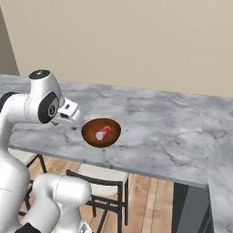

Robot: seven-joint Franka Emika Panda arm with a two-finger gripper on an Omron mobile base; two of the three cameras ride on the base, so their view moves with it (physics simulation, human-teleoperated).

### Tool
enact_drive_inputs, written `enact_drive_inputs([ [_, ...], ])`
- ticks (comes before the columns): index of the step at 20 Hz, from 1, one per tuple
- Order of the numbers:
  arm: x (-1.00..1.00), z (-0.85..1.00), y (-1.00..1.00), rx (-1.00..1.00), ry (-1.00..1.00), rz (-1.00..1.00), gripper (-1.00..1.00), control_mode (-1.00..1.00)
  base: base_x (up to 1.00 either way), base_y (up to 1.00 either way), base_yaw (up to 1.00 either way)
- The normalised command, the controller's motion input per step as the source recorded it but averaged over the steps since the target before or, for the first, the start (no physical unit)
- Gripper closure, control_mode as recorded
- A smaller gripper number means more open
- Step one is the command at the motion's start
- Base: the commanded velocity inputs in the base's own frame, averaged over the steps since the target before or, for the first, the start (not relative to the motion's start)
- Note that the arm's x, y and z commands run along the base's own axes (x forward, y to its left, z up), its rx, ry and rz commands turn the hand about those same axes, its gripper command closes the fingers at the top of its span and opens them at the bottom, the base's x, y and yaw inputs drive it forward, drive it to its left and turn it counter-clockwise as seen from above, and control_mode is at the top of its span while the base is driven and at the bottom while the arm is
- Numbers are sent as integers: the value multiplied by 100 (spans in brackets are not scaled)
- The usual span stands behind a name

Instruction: Open the fridge, grab two sodas, and place both sodas inside the bowl with ice on the dining counter.

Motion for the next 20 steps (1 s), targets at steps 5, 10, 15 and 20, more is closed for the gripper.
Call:
enact_drive_inputs([
  [5, -100, 12, 1, 0, -26, -3, -100, -100, 0, 0, 0],
  [10, -72, 5, 3, 0, -22, 0, -100, -100, 0, 0, 0],
  [15, -2, 0, 2, 0, 0, 0, -100, -100, 0, 0, 0],
  [20, 0, 0, 0, 0, 0, 0, -100, 100, 0, 0, 0],
])
